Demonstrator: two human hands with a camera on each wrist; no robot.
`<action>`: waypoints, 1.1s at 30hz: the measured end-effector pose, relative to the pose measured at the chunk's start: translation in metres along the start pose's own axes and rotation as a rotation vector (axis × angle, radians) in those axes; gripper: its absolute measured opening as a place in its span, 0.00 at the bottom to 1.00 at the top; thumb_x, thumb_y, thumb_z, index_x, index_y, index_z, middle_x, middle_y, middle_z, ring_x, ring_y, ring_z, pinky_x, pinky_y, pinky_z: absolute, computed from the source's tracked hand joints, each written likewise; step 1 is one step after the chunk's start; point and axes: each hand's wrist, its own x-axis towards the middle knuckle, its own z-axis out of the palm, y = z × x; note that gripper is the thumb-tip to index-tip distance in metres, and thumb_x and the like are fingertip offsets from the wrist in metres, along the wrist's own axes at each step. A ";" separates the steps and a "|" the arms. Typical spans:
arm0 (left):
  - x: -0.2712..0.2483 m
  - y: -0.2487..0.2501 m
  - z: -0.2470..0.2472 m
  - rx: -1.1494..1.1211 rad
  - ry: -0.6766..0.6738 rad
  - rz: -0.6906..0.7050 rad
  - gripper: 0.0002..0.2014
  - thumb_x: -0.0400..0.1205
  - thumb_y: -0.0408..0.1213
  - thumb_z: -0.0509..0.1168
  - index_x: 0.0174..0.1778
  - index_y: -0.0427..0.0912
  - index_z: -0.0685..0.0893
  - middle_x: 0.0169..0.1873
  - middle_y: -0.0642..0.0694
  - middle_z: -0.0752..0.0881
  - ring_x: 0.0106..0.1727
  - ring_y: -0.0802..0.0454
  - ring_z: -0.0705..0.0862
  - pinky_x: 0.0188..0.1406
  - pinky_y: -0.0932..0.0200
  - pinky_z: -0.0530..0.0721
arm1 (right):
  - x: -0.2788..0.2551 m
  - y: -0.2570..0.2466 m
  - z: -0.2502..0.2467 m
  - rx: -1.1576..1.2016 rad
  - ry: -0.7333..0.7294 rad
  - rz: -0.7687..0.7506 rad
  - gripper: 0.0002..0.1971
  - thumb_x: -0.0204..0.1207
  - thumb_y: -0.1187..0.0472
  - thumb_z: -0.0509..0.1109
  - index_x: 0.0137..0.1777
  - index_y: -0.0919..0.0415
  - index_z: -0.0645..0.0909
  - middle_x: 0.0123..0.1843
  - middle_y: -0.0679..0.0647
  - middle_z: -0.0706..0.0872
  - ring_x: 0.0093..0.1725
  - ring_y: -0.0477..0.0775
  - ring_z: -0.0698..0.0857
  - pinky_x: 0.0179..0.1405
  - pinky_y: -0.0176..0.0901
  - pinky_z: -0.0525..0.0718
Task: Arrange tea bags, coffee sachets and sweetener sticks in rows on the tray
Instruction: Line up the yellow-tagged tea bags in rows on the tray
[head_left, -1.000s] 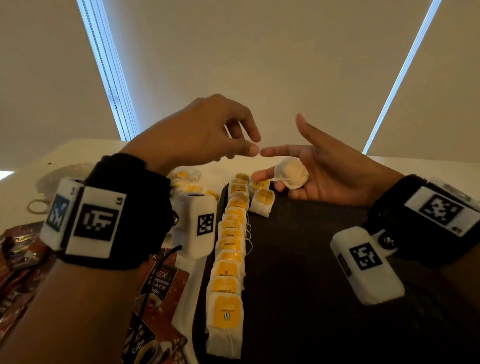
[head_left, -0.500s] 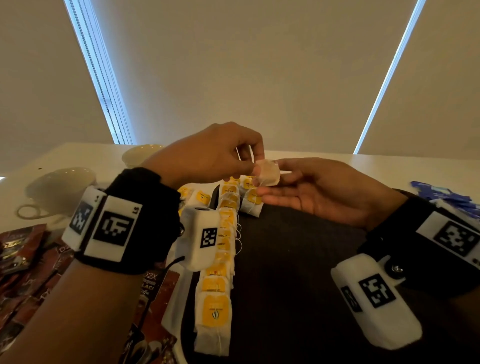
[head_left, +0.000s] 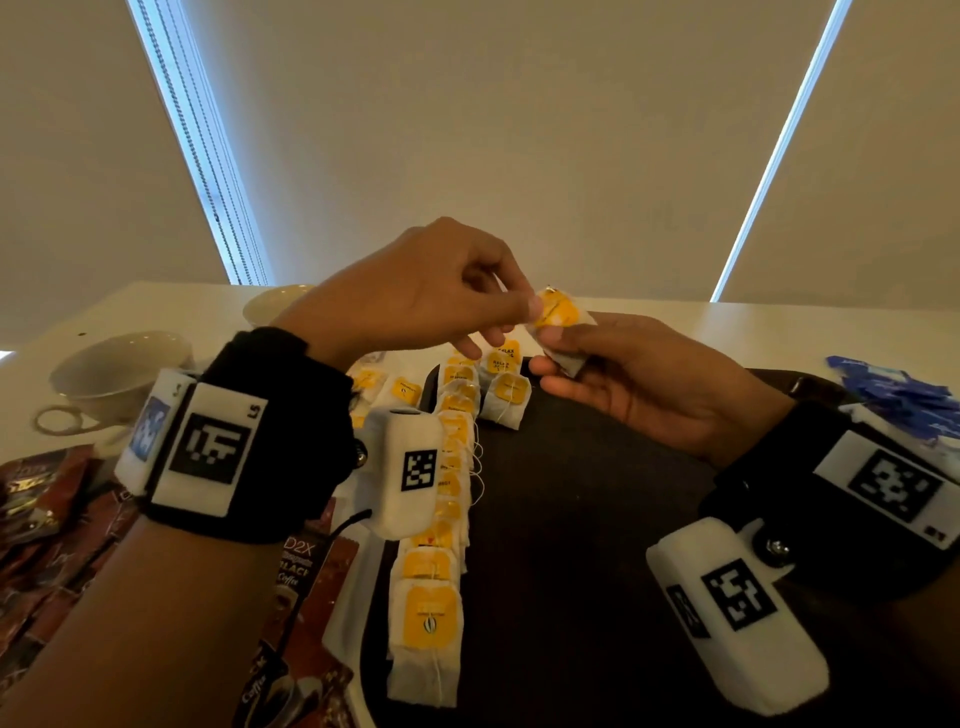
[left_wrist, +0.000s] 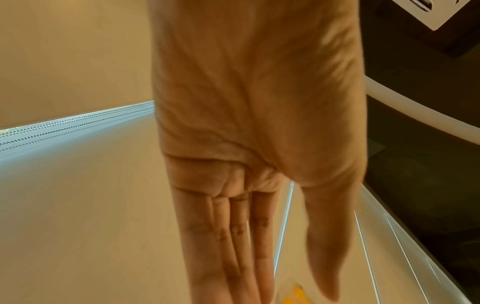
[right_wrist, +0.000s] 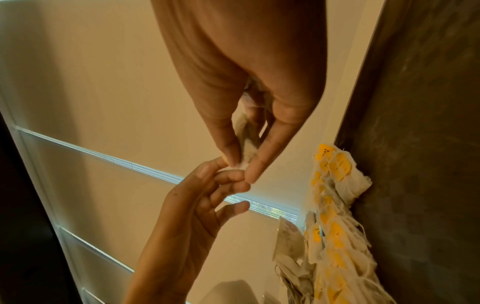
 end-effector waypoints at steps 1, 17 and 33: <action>0.000 0.000 0.002 -0.003 0.005 0.003 0.11 0.78 0.42 0.69 0.51 0.41 0.85 0.36 0.46 0.89 0.39 0.56 0.90 0.37 0.58 0.90 | 0.001 0.001 0.000 -0.018 -0.013 0.003 0.16 0.68 0.67 0.71 0.57 0.67 0.81 0.40 0.57 0.88 0.37 0.47 0.89 0.36 0.35 0.89; 0.002 -0.002 0.003 0.130 0.023 0.010 0.06 0.75 0.39 0.73 0.46 0.44 0.87 0.31 0.52 0.87 0.33 0.61 0.88 0.34 0.64 0.88 | 0.009 0.006 -0.001 -0.695 0.143 -0.261 0.02 0.70 0.64 0.75 0.42 0.58 0.86 0.39 0.51 0.88 0.34 0.41 0.86 0.36 0.33 0.86; 0.000 -0.010 -0.007 0.184 0.067 -0.008 0.12 0.75 0.48 0.72 0.51 0.48 0.84 0.36 0.51 0.88 0.33 0.64 0.86 0.33 0.66 0.86 | 0.051 0.015 0.003 -0.616 0.199 0.427 0.21 0.72 0.74 0.70 0.66 0.68 0.75 0.42 0.60 0.86 0.39 0.52 0.86 0.29 0.40 0.87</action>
